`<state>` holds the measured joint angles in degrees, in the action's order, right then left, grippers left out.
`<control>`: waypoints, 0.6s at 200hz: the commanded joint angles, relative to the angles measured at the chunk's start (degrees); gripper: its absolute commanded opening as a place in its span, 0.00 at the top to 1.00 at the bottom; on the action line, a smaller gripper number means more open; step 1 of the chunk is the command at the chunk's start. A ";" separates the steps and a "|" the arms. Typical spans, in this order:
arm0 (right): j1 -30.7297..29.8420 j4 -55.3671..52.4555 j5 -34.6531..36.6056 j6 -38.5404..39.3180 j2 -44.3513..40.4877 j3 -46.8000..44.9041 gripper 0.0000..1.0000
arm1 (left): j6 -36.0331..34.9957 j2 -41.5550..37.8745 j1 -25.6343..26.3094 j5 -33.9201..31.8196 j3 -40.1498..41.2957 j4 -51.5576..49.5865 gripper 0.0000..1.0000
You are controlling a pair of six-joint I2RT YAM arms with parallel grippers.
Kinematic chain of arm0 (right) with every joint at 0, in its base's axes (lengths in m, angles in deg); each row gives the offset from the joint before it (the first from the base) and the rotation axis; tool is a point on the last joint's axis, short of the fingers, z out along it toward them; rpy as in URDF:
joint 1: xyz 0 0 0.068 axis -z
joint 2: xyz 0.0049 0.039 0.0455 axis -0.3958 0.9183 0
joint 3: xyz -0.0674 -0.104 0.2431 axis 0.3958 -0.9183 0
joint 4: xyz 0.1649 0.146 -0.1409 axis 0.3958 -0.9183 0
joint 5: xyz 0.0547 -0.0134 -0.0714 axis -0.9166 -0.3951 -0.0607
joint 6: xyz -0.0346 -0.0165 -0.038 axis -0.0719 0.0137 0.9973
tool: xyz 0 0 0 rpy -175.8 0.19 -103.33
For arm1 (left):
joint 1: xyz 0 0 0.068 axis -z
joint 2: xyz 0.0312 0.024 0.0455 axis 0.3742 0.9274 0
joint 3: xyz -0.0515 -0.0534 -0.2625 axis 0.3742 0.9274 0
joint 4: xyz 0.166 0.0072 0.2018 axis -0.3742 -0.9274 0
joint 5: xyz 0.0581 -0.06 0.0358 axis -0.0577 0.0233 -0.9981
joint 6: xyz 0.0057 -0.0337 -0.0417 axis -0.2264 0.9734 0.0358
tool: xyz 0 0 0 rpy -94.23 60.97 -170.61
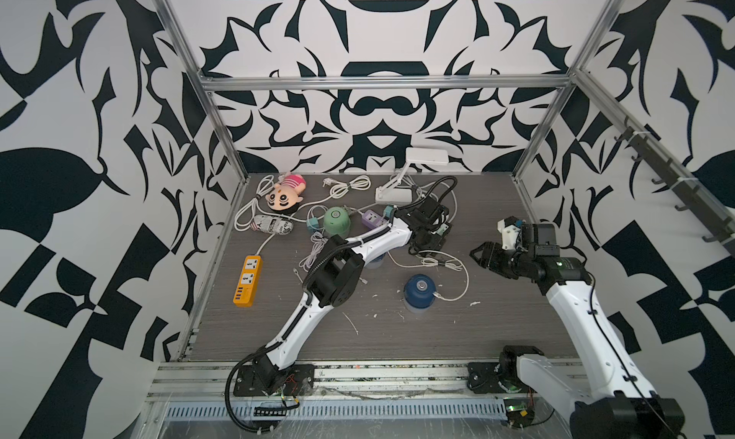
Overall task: Charge the cordless meat grinders
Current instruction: Insert the plug into the socket.
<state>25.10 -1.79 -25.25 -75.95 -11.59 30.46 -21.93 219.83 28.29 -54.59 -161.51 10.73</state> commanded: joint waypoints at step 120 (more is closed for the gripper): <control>-8.62 1.99 5.57 -3.37 5.60 8.41 0.49 | 8.73 -25.25 -2.71 -3.77 21.21 4.74 0.09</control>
<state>21.08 -1.61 -23.79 -78.15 -8.31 34.75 -17.10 201.58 26.52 -56.12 -144.11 13.92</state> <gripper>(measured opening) 0.522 0.907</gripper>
